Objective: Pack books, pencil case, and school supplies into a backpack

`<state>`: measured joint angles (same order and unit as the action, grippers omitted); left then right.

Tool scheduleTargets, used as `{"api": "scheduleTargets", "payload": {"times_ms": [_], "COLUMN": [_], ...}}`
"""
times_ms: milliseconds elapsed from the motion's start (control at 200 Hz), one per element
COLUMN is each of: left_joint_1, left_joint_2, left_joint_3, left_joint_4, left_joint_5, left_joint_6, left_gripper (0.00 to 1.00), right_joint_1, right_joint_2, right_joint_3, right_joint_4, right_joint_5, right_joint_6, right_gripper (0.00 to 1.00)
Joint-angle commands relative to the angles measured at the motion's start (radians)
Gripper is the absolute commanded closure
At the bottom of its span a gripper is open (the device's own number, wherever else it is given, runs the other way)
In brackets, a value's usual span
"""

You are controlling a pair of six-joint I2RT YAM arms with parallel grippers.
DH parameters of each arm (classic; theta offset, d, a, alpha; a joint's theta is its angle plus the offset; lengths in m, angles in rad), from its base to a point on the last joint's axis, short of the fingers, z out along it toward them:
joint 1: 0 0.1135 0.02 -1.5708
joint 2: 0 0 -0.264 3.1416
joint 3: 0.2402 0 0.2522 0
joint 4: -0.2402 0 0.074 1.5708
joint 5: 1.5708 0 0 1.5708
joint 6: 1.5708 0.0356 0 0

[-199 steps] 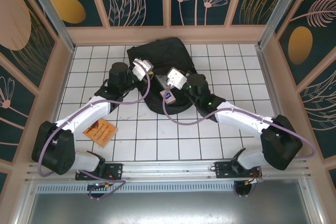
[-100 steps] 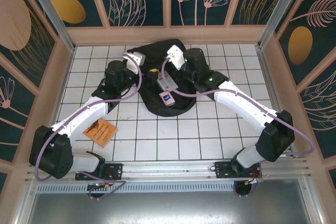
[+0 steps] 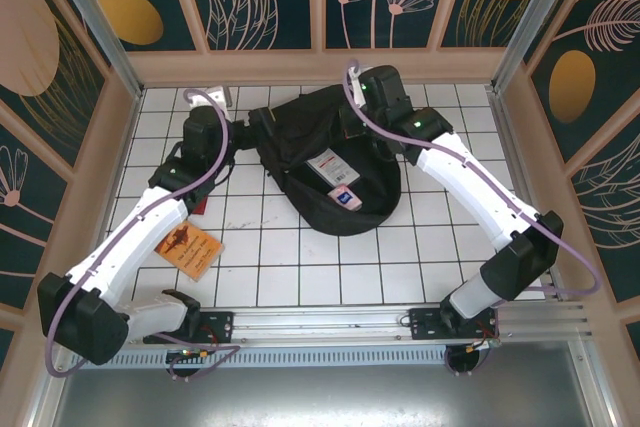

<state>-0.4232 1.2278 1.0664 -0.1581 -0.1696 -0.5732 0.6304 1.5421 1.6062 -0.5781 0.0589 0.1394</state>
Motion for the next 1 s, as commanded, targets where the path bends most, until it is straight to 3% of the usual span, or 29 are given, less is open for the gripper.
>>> {"api": "scheduleTargets", "payload": {"times_ms": [0,90,210,250,370,631,821,996], "left_joint_1": [0.081,0.130,0.140,0.140,0.141,0.140,0.129,0.071], "left_joint_2": [0.089,0.192,0.384,0.448,0.596,0.761,0.895,1.058], "left_joint_3": [-0.011,0.014,0.107,0.142,0.216,0.435,0.603,0.891], "left_joint_4": [-0.181,-0.215,-0.284,-0.292,-0.257,-0.242,-0.253,-0.371], "left_joint_5": [-0.050,-0.039,-0.026,-0.007,0.070,0.142,0.233,0.277], "left_joint_6": [-0.178,-0.231,-0.290,-0.296,-0.308,-0.282,-0.242,-0.167], "left_gripper": [0.01,0.01,0.03,0.04,0.07,0.10,0.12,0.12], "right_joint_1": [-0.011,-0.005,0.064,0.083,0.085,0.096,0.141,0.191], "right_joint_2": [-0.027,-0.034,-0.098,-0.117,-0.181,-0.189,-0.191,-0.111], "right_joint_3": [0.059,0.047,-0.039,-0.066,-0.166,-0.256,-0.300,-0.247], "right_joint_4": [0.006,0.005,0.059,0.081,0.169,0.238,0.274,0.211], "right_joint_5": [-0.126,-0.132,0.102,0.124,-0.031,-0.189,-0.149,-0.067], "right_joint_6": [0.101,0.111,0.137,0.136,0.152,0.165,0.160,0.142], "right_gripper": [1.00,1.00,1.00,1.00,1.00,1.00,1.00,1.00]}}
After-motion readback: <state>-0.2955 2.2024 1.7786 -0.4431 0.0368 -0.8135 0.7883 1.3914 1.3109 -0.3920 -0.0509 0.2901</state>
